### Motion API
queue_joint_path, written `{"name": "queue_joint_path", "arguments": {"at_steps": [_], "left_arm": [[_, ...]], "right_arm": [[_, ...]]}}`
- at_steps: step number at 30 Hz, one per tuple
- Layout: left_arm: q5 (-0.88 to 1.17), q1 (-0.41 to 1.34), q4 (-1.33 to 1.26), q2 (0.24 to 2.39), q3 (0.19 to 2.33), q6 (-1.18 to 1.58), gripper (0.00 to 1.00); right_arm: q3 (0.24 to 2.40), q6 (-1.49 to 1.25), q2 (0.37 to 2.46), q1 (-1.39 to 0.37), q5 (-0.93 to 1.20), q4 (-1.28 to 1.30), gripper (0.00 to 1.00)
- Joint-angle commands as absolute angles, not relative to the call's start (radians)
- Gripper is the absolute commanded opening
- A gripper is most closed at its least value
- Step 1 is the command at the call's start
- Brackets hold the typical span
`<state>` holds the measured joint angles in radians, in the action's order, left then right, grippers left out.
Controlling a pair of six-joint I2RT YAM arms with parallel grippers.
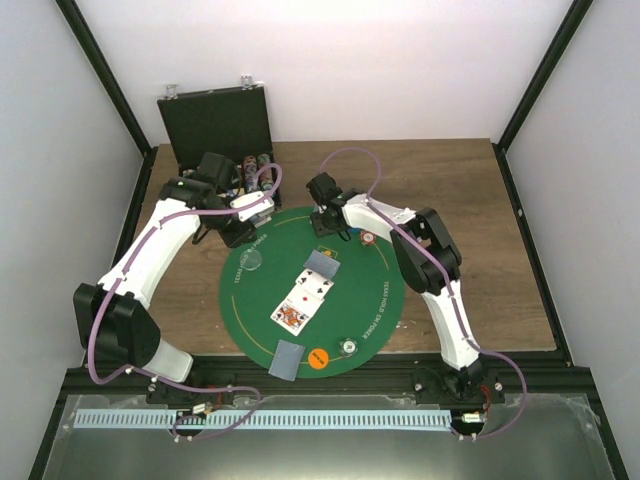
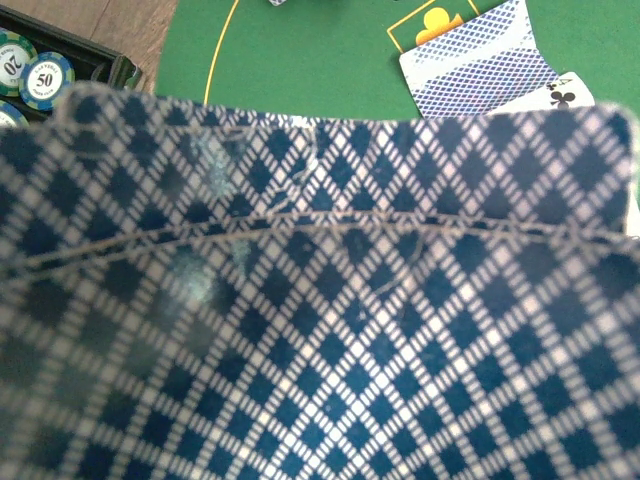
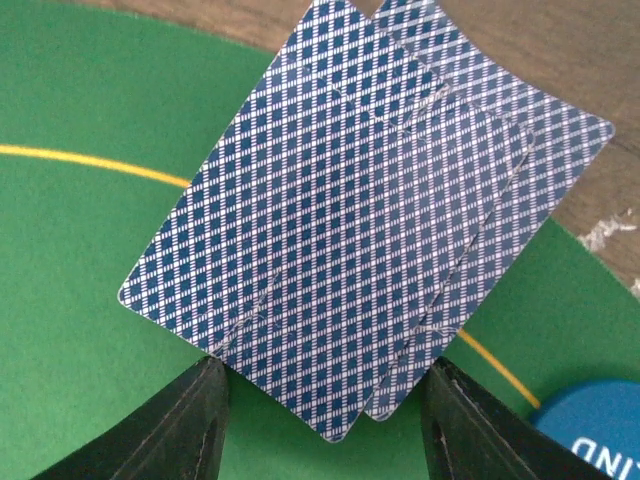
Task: Distribute texas hold em gaming equipment
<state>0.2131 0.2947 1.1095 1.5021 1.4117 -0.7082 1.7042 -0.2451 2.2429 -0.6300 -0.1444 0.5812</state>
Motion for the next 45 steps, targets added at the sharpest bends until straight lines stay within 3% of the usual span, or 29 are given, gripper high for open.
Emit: {"name": "queue_joint_path", "arguments": {"at_steps": [1, 8, 11, 18, 27, 32, 36, 45], "left_arm": [[0.233, 0.289, 1.113, 1.473, 1.423, -0.716, 0.41], [0.234, 0.287, 1.114, 1.475, 1.420, -0.716, 0.41], [0.233, 0.287, 1.116, 1.479, 1.423, -0.718, 0.41], [0.211, 0.307, 1.154, 1.490, 1.468, -0.743, 0.41], [0.166, 0.427, 1.231, 1.498, 1.574, -0.778, 0.41], [0.243, 0.520, 1.305, 1.494, 1.659, -0.774, 0.41], [0.305, 0.528, 1.325, 1.477, 1.691, -0.766, 0.42], [0.185, 0.541, 1.268, 1.489, 1.635, -0.750, 0.41]], "right_arm": [[1.721, -0.264, 2.332, -0.611, -0.186, 0.547, 0.52], [1.749, -0.266, 2.325, -0.597, -0.138, 0.523, 0.52], [1.756, -0.262, 2.281, -0.597, -0.034, 0.543, 0.57], [1.577, -0.259, 1.931, -0.587, 0.248, 0.479, 0.72], [1.419, -0.299, 1.619, -0.462, 0.753, 0.333, 0.77], [1.417, -0.442, 1.619, -0.453, 1.063, 0.202, 0.77], [1.449, -0.539, 1.648, -0.455, 1.039, 0.188, 0.72], [1.407, -0.714, 1.708, -0.508, 1.146, -0.056, 0.71]]}}
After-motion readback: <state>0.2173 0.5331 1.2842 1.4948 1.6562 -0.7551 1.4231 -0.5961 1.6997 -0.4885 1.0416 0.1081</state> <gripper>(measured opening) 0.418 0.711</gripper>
